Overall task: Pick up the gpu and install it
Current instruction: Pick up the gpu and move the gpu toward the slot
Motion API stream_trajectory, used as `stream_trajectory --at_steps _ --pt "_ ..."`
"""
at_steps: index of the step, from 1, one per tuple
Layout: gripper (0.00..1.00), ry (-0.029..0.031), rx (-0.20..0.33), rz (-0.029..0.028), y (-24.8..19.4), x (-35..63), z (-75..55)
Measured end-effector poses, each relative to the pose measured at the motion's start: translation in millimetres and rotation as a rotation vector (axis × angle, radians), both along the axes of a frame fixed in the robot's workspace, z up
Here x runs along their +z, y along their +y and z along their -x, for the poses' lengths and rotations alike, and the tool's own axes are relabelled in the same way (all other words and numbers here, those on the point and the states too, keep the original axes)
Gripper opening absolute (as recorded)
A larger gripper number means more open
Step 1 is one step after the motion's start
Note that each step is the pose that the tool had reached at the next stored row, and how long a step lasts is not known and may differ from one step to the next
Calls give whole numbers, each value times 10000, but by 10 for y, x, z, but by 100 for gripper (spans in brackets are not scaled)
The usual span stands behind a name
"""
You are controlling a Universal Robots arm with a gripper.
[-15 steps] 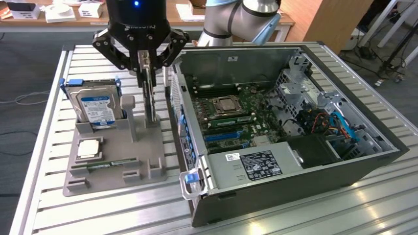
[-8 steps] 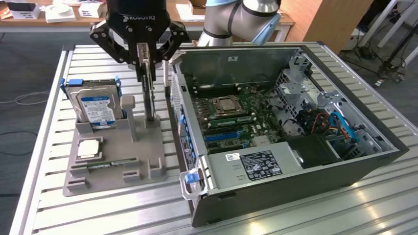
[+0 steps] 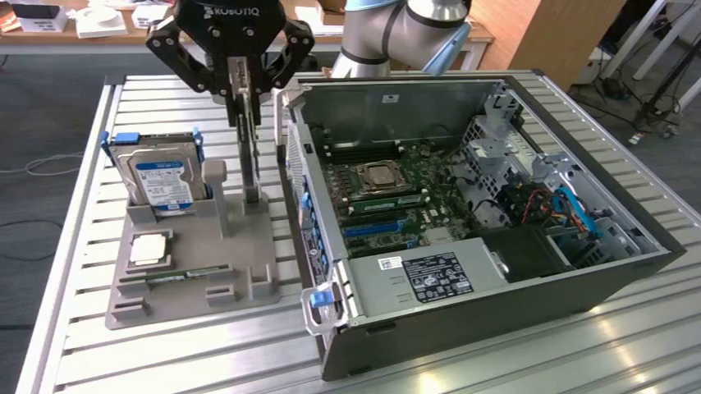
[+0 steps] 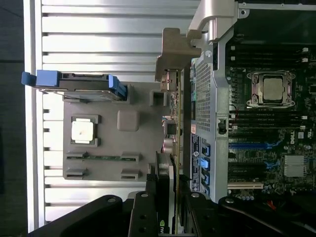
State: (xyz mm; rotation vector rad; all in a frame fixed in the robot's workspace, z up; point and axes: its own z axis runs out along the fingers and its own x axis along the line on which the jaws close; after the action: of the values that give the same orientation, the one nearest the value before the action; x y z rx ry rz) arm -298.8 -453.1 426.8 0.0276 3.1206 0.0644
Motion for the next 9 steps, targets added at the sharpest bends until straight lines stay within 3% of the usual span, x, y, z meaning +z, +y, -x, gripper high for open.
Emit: stream_trajectory --at_steps 9 --pt "27 0 0 -1 0 125 0"
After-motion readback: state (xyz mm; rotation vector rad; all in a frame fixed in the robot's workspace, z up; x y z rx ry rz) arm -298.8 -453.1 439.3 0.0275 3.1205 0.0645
